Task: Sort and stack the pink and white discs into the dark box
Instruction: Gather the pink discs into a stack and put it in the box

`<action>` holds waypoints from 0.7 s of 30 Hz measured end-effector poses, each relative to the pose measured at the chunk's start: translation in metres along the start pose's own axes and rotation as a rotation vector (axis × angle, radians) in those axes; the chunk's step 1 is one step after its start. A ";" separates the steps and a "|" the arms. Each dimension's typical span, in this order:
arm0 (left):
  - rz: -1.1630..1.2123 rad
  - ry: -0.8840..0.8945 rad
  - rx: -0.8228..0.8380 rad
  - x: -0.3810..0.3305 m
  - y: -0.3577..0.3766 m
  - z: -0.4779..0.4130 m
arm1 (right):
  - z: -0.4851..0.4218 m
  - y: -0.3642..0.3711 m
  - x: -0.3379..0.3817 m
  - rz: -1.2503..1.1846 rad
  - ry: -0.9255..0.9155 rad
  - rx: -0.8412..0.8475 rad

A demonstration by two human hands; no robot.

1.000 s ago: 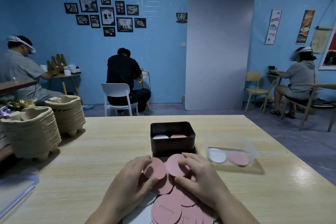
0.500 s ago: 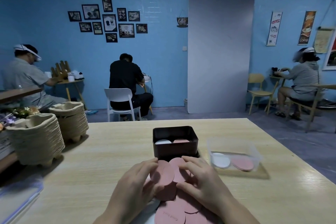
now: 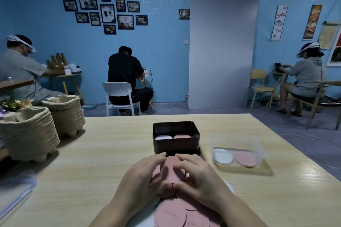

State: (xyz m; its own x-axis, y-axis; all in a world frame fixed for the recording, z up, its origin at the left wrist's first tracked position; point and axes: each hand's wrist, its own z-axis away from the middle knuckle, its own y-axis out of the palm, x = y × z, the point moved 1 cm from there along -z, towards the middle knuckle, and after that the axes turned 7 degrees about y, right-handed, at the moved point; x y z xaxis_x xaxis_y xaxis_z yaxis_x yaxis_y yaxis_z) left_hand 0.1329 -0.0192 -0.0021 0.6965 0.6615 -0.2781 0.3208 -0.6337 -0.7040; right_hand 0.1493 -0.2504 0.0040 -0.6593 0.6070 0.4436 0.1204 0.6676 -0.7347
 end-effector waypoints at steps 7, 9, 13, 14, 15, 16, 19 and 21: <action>0.041 -0.078 0.014 0.002 0.004 0.007 | 0.002 -0.005 0.003 -0.041 0.037 -0.036; 0.034 -0.078 0.007 0.002 0.004 0.007 | 0.002 -0.005 0.003 -0.033 0.053 -0.026; 0.001 -0.075 0.000 -0.001 0.003 0.007 | 0.003 -0.003 0.004 0.008 0.060 -0.002; -0.006 -0.076 0.002 -0.002 0.002 0.006 | 0.002 -0.003 0.004 0.012 0.059 -0.002; -0.011 -0.074 0.010 -0.002 0.002 0.006 | 0.002 -0.003 0.004 0.012 0.059 -0.004; -0.016 -0.069 0.019 -0.003 0.002 0.006 | 0.002 -0.004 0.005 0.010 0.061 -0.008; -0.025 -0.057 0.043 -0.005 0.001 0.007 | 0.002 -0.005 0.006 0.002 0.071 -0.026; -0.032 -0.054 0.049 -0.006 -0.001 0.007 | 0.001 -0.005 0.008 0.016 0.072 -0.029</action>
State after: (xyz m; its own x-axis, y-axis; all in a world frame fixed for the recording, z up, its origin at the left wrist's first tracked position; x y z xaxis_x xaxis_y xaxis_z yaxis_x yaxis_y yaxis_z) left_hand 0.1241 -0.0201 -0.0044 0.6506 0.7024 -0.2889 0.3098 -0.5927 -0.7435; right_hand 0.1431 -0.2495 0.0102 -0.6024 0.6464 0.4683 0.1526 0.6691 -0.7273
